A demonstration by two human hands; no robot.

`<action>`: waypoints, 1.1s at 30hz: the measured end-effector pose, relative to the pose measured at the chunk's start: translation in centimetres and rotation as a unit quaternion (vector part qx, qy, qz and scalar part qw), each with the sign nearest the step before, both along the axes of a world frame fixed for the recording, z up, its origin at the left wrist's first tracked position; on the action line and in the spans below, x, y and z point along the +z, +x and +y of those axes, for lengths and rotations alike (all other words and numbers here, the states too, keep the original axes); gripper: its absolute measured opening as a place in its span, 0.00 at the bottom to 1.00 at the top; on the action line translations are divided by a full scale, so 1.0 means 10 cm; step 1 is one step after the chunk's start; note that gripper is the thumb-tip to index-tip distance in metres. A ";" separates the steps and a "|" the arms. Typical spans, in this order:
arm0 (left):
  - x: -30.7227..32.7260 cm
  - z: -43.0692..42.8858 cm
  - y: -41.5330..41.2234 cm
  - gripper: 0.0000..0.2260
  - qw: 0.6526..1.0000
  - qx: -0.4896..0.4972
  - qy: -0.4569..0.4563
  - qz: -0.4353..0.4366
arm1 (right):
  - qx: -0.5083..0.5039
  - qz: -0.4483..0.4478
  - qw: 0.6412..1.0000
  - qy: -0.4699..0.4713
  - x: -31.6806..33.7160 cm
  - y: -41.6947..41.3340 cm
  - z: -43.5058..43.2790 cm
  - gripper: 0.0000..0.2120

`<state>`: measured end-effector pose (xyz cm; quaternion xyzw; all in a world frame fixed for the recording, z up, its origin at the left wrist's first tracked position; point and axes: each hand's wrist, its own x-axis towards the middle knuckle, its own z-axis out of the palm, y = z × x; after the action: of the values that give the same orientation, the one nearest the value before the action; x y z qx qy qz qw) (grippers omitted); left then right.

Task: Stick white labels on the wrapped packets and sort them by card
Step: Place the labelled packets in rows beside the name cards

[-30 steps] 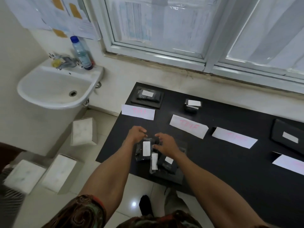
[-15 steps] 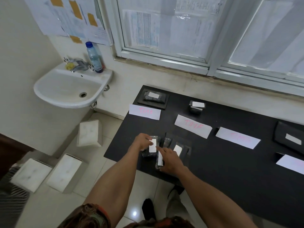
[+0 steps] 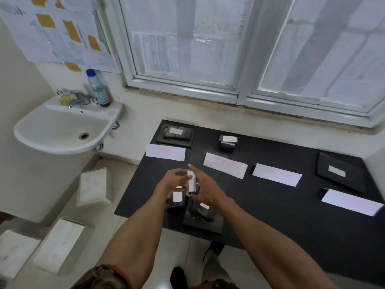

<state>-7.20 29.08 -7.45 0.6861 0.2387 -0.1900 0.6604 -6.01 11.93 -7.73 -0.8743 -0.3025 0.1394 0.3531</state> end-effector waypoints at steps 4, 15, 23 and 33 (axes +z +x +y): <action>0.10 -0.20 0.18 0.12 0.997 0.029 -0.073 -0.016 | -0.026 -0.020 0.999 0.029 0.07 0.13 -0.18 0.46; 0.24 -0.69 0.60 0.12 0.961 0.086 -0.257 -0.051 | -0.316 0.001 0.933 0.175 0.17 0.33 -0.60 0.15; 0.31 -0.92 0.86 0.24 0.974 -0.106 0.010 -0.201 | -0.320 -0.013 0.940 0.118 0.20 0.59 -1.06 0.12; 0.38 -1.32 1.34 0.14 0.938 -0.224 0.148 -0.220 | -0.305 -0.062 0.950 0.018 0.29 0.89 -1.68 0.11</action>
<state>6.21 15.84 -3.65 0.8363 -0.0472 -0.1398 0.5280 2.90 -4.92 -4.78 -0.9252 -0.0451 -0.0348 0.3752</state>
